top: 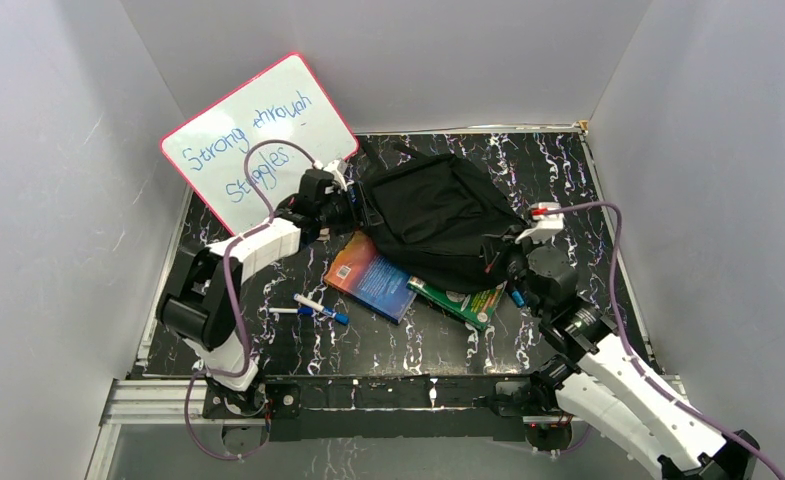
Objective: Pack the student bag
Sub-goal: Unzip the student bag at the center of the board.
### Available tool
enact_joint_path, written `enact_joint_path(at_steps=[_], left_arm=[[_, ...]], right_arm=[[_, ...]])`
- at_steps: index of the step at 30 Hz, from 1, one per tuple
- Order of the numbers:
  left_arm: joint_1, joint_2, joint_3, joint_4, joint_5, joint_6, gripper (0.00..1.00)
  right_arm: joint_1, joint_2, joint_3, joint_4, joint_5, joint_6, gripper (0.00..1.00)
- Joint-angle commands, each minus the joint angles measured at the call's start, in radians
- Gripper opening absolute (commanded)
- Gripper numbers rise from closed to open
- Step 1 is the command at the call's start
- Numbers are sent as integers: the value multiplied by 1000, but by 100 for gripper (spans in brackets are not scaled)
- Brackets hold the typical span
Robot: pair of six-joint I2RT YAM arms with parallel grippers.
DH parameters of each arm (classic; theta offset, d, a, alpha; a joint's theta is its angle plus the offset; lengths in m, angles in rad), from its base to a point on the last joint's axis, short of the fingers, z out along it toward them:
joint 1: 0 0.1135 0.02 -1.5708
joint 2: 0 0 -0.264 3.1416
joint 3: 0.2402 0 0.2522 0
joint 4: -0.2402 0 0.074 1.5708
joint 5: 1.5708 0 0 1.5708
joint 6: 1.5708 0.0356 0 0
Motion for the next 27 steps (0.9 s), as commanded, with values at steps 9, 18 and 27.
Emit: enact_joint_path(at_steps=[9,18,27], left_arm=[[-62,-251,-103,245,262,344,60],[-285,-256,-120,205,382,934,58],[-388,-266,-150,159,462,1233,54]], right_arm=[[-5,109,55,182,-299,-96,0],[-5,58,51,61,-196,27,0],[-4,18,22,46,-221,65,0]])
